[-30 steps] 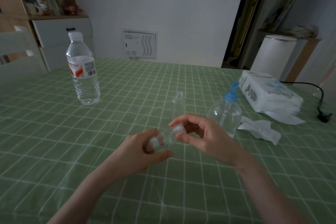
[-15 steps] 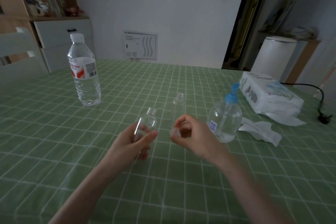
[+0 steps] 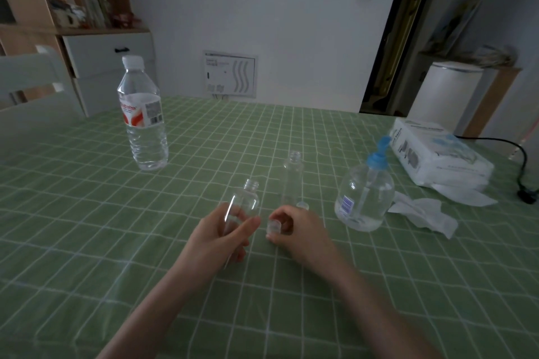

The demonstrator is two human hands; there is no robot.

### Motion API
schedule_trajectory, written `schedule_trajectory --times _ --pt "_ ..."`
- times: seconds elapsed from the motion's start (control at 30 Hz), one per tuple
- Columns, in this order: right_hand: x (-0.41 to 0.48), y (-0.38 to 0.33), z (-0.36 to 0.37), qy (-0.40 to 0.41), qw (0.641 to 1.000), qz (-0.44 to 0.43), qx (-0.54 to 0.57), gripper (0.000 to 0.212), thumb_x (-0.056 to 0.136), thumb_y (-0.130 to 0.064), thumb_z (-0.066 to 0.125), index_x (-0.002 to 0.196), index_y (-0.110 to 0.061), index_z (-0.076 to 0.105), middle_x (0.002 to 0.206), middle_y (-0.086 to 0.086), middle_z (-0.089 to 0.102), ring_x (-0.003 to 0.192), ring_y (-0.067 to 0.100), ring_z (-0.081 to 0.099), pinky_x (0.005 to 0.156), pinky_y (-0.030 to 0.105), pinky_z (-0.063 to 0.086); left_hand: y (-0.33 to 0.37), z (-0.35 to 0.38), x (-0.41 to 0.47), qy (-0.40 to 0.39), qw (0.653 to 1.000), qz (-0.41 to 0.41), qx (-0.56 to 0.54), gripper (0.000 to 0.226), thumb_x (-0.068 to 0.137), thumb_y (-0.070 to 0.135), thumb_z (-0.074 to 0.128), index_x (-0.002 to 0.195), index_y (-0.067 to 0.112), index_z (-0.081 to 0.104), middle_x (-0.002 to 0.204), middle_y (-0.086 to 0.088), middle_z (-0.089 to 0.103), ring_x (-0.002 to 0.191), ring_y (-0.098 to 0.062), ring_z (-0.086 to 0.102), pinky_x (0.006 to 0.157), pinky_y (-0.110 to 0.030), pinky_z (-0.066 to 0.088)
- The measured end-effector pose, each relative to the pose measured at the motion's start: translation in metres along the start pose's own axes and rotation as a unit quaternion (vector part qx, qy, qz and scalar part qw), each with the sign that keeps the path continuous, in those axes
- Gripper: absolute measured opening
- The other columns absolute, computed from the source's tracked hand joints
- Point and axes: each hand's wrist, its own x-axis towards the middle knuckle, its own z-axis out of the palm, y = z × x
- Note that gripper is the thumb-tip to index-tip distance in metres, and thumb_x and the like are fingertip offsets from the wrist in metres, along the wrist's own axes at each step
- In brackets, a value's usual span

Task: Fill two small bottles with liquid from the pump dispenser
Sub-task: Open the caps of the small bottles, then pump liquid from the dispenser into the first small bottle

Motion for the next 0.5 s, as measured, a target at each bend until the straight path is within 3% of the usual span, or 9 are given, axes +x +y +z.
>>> schedule_trajectory --times 0.17,0.3,0.4,0.5 --pt "0.001 0.003 0.003 0.004 1.000 -0.002 -0.019 0.042 0.084 -0.023 0.071 0.124 -0.018 0.060 0.114 -0.006 0.063 0.081 -0.007 0.049 0.061 -0.002 0.038 0.001 0.001 -0.002 0.008 1.000 0.001 -0.019 0.042 0.061 0.039 0.068 0.086 0.006 0.059 0.048 0.000 0.057 0.043 -0.010 0.053 0.043 -0.022 0.049" --pt "-0.005 0.002 -0.002 0.003 1.000 -0.001 -0.011 0.051 0.084 -0.030 0.071 0.132 -0.023 0.054 0.108 -0.011 0.056 0.081 -0.010 0.046 0.062 0.000 0.036 0.004 0.005 -0.004 0.008 1.000 -0.006 -0.029 0.039 0.062 0.037 0.066 0.087 0.009 0.059 0.050 0.000 0.059 0.045 -0.010 0.055 0.046 -0.022 0.051" --pt "-0.015 0.002 -0.018 0.022 1.000 0.000 0.003 0.042 0.087 -0.034 0.067 0.127 -0.027 0.057 0.097 -0.017 0.054 0.080 -0.011 0.048 0.064 0.004 0.039 0.008 0.013 -0.007 -0.007 0.999 0.006 -0.042 0.043 0.061 0.042 0.065 0.090 0.011 0.058 0.057 -0.001 0.061 0.050 -0.013 0.058 0.050 -0.023 0.052" --pt "-0.030 0.007 -0.048 0.047 0.999 0.009 0.023 0.023 0.091 -0.026 0.062 0.114 -0.026 0.064 0.087 -0.021 0.058 0.074 -0.009 0.057 0.065 0.004 0.045 0.016 0.027 -0.009 -0.035 0.997 0.015 -0.063 0.043 0.067 0.049 0.057 0.094 0.015 0.055 0.063 0.000 0.064 0.058 -0.015 0.061 0.054 -0.023 0.052"
